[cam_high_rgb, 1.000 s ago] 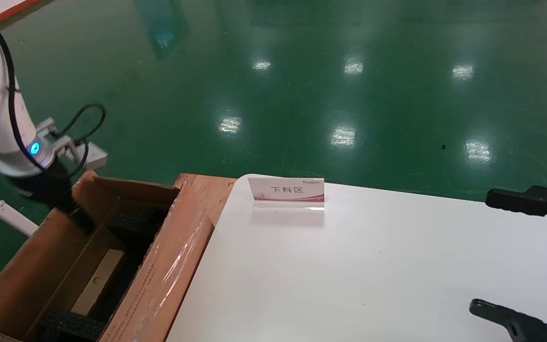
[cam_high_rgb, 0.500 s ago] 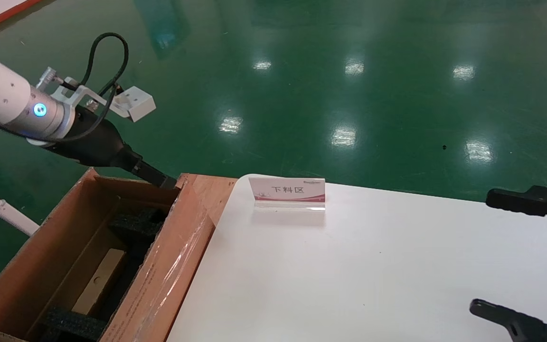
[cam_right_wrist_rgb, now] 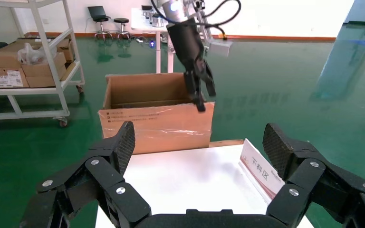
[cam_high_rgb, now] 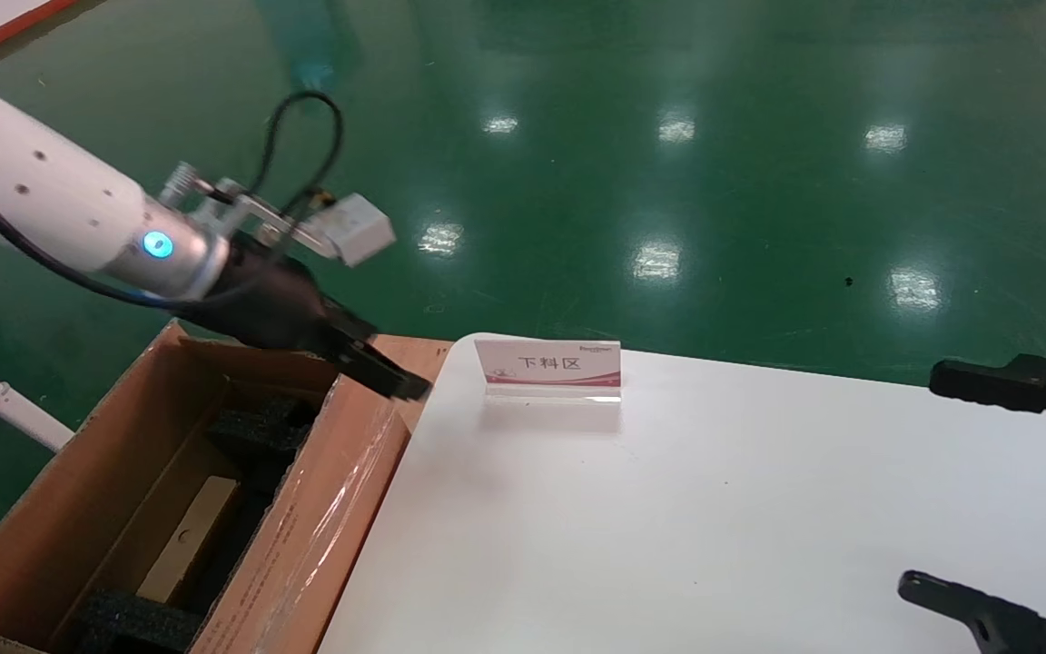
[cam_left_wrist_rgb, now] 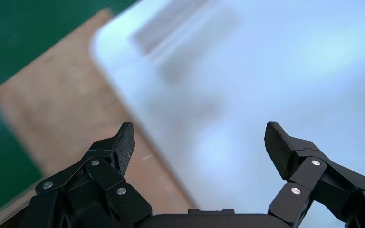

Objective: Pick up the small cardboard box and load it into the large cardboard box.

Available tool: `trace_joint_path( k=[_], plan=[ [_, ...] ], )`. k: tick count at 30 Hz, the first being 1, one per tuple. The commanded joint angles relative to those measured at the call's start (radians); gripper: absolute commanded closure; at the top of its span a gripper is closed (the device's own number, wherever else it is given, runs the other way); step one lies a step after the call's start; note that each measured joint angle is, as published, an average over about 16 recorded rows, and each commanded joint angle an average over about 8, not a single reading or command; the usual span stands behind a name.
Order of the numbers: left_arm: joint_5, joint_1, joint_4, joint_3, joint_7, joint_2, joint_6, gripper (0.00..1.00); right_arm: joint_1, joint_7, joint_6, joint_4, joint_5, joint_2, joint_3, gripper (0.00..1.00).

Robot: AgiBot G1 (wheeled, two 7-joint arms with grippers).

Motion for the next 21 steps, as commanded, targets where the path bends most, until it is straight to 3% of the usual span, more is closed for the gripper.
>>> trace_joint_path(
  k=[1, 21],
  plan=[
    [-0.014, 0.047, -0.006, -0.067, 0.033, -0.001, 0.016, 0.0, 0.0, 0.0, 0.0, 0.0, 0.0, 0.0, 0.0, 0.0],
    [-0.158, 0.524, -0.066, -0.74, 0.369, -0.013, 0.182, 0.0, -0.001, 0.002, -0.001, 0.001, -0.002, -0.001, 0.003, 0.0]
  ],
)
